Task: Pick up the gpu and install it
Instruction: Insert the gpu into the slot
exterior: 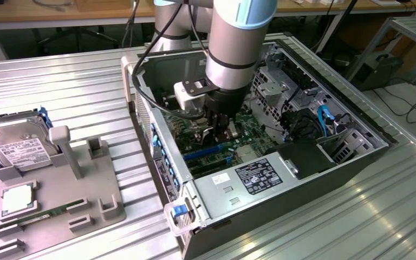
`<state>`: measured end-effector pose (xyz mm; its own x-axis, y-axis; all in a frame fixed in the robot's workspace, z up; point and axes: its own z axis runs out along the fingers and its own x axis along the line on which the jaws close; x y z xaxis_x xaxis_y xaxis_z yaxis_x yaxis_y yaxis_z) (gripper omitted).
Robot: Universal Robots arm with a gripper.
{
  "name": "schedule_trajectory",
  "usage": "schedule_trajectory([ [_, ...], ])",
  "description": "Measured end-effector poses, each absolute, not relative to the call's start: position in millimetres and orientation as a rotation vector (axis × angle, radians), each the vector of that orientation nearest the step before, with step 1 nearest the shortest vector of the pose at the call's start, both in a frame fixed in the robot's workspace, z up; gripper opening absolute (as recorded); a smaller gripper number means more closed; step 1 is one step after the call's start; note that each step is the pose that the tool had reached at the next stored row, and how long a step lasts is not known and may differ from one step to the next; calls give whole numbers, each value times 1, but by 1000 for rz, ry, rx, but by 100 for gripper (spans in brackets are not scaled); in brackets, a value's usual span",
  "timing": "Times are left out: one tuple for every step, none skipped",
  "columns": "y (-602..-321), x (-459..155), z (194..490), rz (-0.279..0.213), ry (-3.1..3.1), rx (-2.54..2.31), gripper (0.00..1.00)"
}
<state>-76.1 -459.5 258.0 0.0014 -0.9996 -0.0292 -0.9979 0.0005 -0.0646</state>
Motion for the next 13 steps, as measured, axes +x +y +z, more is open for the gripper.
schedule_trajectory([
  [-461,-76,257,-38,2174,-2175,28],
  [-461,-77,257,-38,2174,-2175,28],
  [-461,-78,256,-38,2174,-2175,28],
  [-462,-78,256,-38,2174,-2175,28],
  [-462,-79,255,-38,2174,-2175,28],
  [-462,-80,255,-38,2174,-2175,28],
  [-462,-81,254,-38,2174,-2175,28],
  [-462,-82,253,-38,2174,-2175,28],
  [-462,-82,253,-38,2174,-2175,28],
  [-462,-83,252,-38,2174,-2175,28],
  [-462,-83,250,-38,2174,-2175,28],
  [-462,-83,248,-38,2174,-2175,28],
  [-462,-83,247,-38,2174,-2175,28],
])
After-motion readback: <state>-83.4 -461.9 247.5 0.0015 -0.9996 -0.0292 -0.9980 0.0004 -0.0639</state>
